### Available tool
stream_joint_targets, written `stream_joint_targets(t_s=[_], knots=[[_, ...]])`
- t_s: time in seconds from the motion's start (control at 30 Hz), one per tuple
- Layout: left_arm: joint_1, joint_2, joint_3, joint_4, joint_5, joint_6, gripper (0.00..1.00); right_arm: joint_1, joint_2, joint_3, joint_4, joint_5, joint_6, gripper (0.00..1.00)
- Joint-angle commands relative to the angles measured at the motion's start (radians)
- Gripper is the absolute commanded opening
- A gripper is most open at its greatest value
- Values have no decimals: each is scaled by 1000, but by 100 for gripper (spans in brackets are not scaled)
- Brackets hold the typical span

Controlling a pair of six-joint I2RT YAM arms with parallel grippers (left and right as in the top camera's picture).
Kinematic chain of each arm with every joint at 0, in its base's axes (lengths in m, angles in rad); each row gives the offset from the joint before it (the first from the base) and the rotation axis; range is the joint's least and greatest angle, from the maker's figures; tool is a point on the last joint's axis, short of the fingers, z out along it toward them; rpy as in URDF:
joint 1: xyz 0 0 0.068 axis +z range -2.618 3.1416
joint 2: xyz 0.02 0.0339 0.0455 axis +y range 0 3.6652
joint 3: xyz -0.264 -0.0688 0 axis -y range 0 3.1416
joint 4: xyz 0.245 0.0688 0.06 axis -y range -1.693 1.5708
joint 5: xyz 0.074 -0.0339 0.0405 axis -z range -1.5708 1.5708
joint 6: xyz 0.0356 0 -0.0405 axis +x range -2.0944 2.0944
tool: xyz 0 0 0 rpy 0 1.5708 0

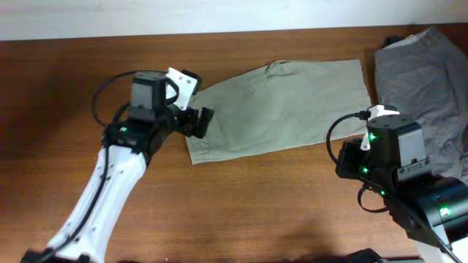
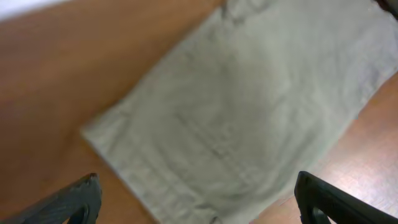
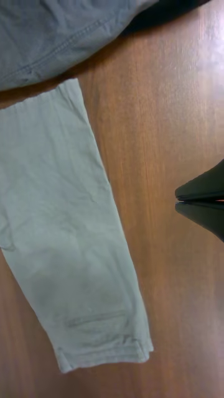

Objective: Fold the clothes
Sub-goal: 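Move the left gripper to grasp the trousers' left end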

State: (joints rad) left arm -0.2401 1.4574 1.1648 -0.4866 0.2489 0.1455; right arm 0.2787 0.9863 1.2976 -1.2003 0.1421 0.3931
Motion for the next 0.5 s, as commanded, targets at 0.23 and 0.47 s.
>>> stream_joint_targets(t_s=[0.23,0.47], knots=[[-18,318,15,41,-26,-220,1,1,-3,1,-5,28,9,4],[-80,492,15,59,-269,-179,1,1,-3,1,-11,28,9,4]])
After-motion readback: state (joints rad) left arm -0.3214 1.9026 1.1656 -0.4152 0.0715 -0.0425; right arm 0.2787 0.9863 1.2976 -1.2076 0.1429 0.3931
